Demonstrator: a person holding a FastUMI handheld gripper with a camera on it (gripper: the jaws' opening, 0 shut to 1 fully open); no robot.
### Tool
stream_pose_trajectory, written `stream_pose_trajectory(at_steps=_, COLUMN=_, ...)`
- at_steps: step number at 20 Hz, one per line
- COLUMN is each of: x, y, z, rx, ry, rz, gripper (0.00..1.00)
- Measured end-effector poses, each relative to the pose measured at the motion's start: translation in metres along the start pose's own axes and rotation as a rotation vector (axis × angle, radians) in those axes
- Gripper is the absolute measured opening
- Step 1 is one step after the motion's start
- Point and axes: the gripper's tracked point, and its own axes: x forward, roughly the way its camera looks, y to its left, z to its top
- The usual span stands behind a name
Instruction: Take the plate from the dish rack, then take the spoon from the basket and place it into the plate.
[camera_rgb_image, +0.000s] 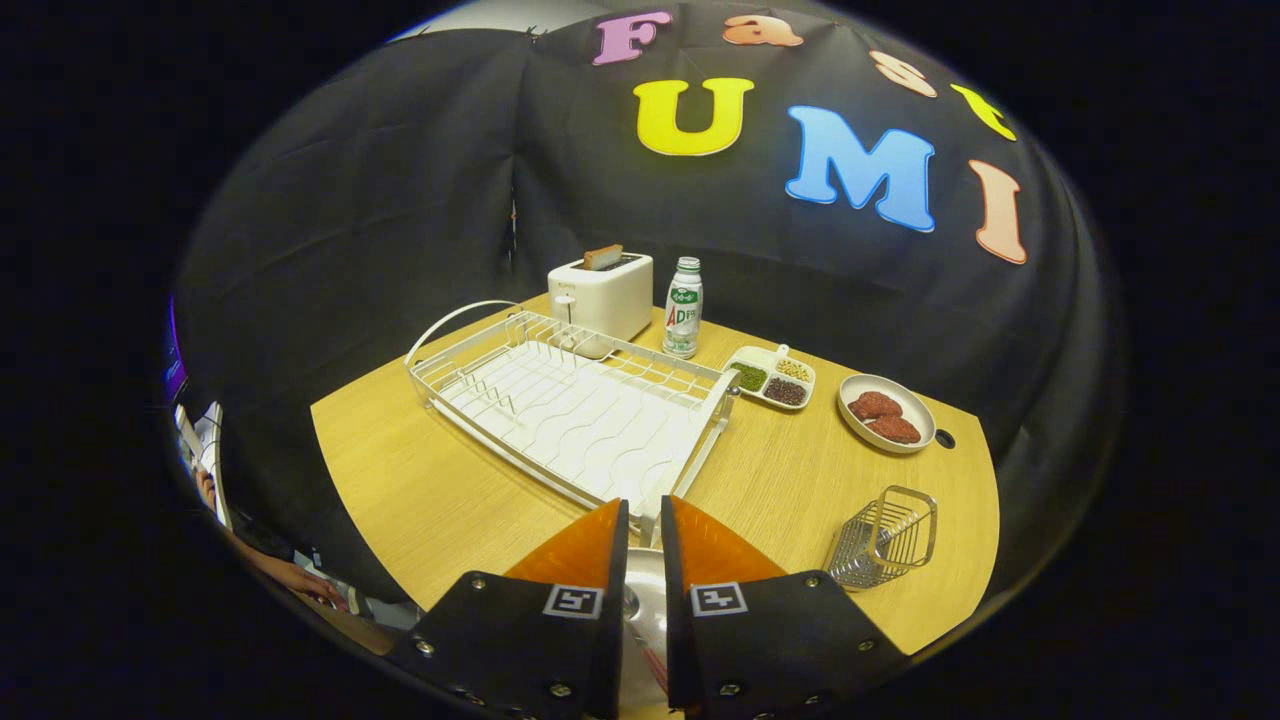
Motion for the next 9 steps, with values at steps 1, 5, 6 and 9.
stream_pose_trajectory(at_steps=1, x=-0.005, y=-0.006, z=0.003, rx=0.013, ry=-0.011, rz=-0.017, gripper=0.18)
stream_pose_trajectory(at_steps=5, x=-0.024, y=-0.041, z=0.023, rx=0.06, ry=-0.089, rz=-0.106, gripper=0.18)
stream_pose_trajectory(at_steps=6, x=-0.031, y=-0.051, z=0.031, rx=0.074, ry=-0.116, rz=-0.133, gripper=0.18)
stream_pose_trajectory(at_steps=9, x=-0.059, y=-0.089, z=0.067, rx=0.115, ry=-0.228, rz=-0.237, gripper=0.18)
